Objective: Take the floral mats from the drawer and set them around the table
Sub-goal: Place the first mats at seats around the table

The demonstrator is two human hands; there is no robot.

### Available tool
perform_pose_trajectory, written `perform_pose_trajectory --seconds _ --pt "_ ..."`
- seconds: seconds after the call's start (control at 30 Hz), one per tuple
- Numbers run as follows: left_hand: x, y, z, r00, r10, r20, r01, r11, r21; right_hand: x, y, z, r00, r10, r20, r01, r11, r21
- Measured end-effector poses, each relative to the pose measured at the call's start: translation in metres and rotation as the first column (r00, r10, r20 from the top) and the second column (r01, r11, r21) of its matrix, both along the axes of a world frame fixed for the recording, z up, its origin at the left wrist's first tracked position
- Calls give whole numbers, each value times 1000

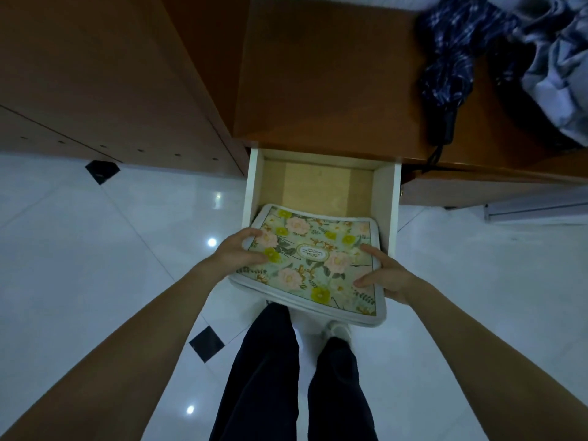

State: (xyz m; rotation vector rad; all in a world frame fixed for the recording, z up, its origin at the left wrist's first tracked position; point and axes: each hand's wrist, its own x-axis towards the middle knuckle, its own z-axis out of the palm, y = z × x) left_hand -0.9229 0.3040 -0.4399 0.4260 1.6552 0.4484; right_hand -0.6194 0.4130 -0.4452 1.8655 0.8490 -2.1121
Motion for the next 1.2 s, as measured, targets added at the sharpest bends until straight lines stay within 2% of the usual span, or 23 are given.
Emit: perform_pose_trajectory --seconds 0.13,0.33,0.47,0.63,0.77,0.93,1.07,1.2 --pt "11 -1 2 1000 10 21 -10 1000 7 4 -2 4 997 32 -69 -18 982 190" --pt "41 -35 24 988 142 -65 -126 970 206 13 -10 38 992 97 -85 -48 889 456" --pt "69 -56 67 949 280 -143 -221 918 328 19 -8 91 981 172 -83 -90 798 595" --pt "104 -79 152 860 439 -263 -283 836 470 22 -8 186 953 284 -102 -132 696 706" --pt "123 -108 234 775 559 -295 -338 761 553 19 -21 269 916 383 -120 -158 620 769" --pt "148 -177 337 635 700 -328 -409 665 625 4 -68 368 822 543 -172 -177 529 830" --pt "170 -256 400 477 806 -350 -490 575 655 -16 -128 426 730 655 -193 -205 480 853" --pt "198 -348 437 290 881 -373 -584 472 661 -35 -204 460 595 780 -193 -266 417 869"
